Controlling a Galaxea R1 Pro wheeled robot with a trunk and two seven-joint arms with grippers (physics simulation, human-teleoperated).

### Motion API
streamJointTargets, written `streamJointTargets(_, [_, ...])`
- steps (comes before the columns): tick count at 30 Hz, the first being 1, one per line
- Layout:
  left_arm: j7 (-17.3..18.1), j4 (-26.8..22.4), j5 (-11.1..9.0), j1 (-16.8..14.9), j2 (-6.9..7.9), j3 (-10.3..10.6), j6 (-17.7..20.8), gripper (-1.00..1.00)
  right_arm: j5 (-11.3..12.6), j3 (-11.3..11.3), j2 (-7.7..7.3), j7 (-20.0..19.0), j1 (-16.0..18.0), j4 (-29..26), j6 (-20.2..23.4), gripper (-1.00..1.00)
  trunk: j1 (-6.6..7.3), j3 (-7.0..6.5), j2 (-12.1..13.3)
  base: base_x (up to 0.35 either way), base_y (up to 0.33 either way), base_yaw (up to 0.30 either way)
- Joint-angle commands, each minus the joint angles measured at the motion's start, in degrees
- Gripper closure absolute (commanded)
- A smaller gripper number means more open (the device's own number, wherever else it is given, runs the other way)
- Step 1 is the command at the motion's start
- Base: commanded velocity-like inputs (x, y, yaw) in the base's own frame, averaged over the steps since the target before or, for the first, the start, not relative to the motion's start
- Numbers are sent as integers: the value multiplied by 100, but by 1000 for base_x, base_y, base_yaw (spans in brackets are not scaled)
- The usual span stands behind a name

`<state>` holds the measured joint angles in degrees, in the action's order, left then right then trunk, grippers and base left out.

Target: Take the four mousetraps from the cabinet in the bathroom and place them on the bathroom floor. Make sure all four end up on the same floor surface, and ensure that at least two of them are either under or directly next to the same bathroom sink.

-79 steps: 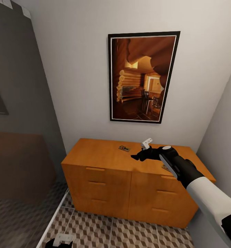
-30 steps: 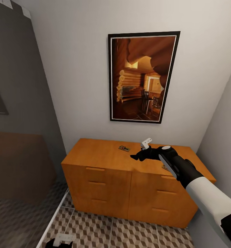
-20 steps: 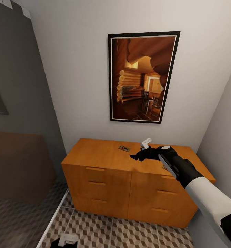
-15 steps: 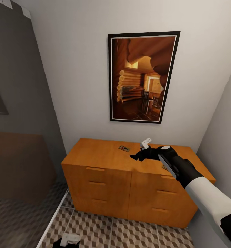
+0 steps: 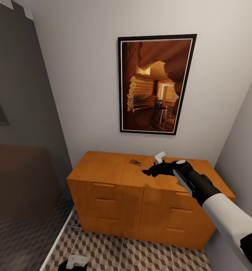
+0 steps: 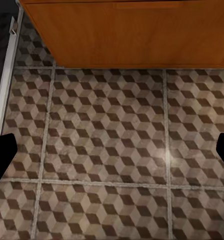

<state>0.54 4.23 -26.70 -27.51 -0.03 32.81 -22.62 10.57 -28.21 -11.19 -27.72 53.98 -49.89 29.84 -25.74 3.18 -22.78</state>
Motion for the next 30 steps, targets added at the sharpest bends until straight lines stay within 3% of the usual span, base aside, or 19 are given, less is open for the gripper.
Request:
streamJointTargets(1, [6,18,-37,-8,23,49,-30,-100,59,-18,-6,20,8,11,36,-100,-4,14,-13,68,0,0])
streamJointTargets(19, [-11,25,-46,-8,150,50,-24,-100,59,-16,-18,14,8,58,31,-100,-4,14,-13,254,0,0])
streamJointTargets(30, [-14,33,-38,-7,147,51,-15,-100,51,-17,-13,21,8,196,31,-100,-4,14,-13,38,0,0])
